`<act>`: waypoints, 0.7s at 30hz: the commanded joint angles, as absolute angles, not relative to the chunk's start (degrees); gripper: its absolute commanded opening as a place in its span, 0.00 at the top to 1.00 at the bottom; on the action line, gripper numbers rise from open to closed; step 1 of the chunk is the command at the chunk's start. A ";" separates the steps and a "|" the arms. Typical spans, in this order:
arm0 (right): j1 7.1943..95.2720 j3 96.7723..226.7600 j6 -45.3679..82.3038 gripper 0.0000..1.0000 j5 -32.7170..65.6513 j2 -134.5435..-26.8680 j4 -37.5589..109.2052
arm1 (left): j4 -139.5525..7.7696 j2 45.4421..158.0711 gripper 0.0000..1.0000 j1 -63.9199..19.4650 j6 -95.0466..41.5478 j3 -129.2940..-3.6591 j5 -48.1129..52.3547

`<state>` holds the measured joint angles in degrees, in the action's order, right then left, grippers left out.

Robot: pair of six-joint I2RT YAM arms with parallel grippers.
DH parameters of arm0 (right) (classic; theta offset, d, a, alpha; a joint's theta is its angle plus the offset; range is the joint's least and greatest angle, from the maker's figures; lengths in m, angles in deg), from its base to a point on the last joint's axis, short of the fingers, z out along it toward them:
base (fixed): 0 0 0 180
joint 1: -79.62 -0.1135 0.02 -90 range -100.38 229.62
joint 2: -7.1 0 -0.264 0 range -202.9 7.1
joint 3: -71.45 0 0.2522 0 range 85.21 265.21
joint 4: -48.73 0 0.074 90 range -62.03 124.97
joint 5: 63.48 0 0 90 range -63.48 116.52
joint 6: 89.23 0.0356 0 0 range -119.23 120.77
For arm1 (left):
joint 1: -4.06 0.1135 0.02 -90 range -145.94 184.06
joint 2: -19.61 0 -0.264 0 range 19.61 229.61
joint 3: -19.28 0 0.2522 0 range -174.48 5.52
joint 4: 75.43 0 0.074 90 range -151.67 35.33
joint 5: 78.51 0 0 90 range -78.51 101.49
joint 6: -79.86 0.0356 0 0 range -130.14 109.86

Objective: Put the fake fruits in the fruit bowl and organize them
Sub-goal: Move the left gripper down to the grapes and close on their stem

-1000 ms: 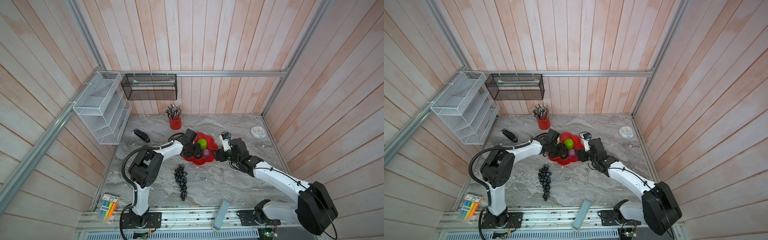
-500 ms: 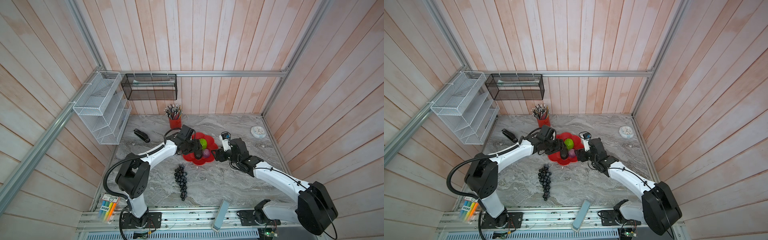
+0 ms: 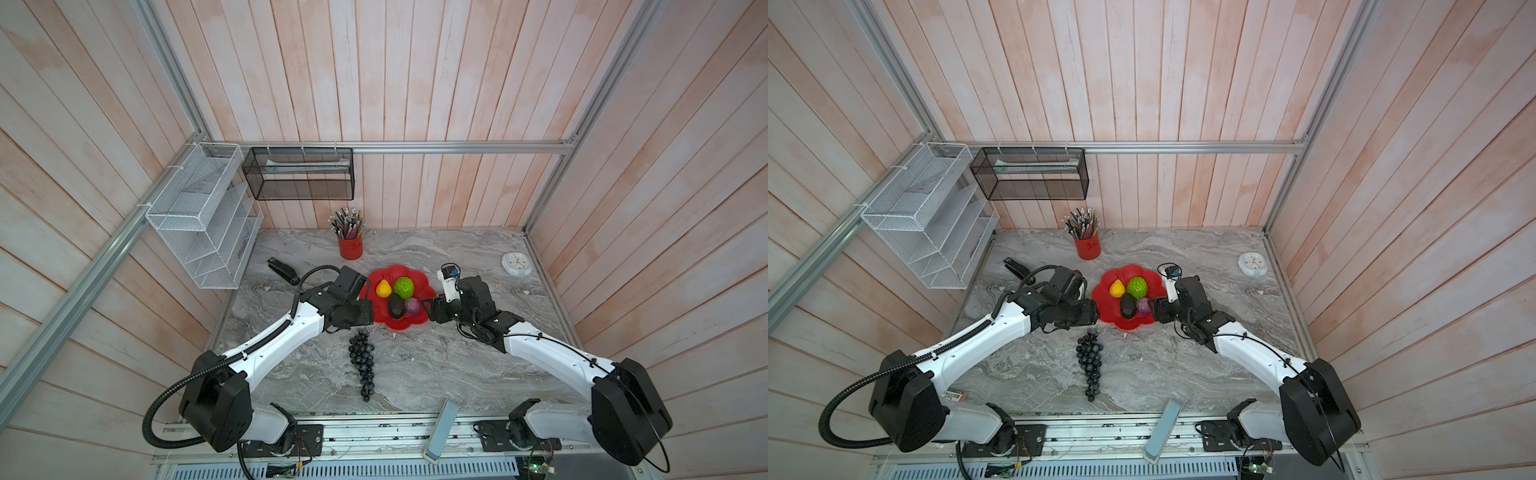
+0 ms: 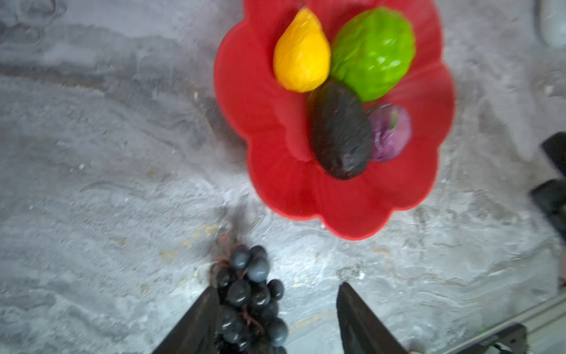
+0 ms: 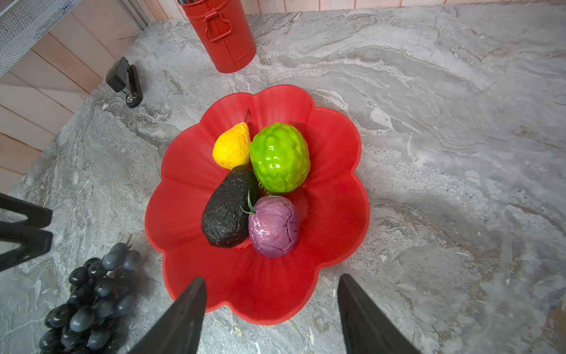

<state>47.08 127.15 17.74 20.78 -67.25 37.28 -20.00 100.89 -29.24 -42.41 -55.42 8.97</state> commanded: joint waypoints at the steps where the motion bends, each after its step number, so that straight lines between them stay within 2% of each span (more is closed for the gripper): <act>1: 46.23 128.05 18.96 0.34 20.01 -68.66 39.66 | -21.39 100.40 0.39 -26.99 -40.17 -52.93 9.98; 19: 42.98 134.78 17.91 0.36 21.01 -76.16 36.16 | -40.02 112.49 0.50 -23.14 -38.61 -46.80 0.36; 21: 42.73 134.96 17.82 0.36 21.07 -76.55 36.11 | -41.04 113.07 0.56 -23.10 -38.92 -46.41 -0.31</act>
<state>43.24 133.16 17.94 20.63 -75.78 37.15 -36.87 111.99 -23.36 -38.92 -47.60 1.62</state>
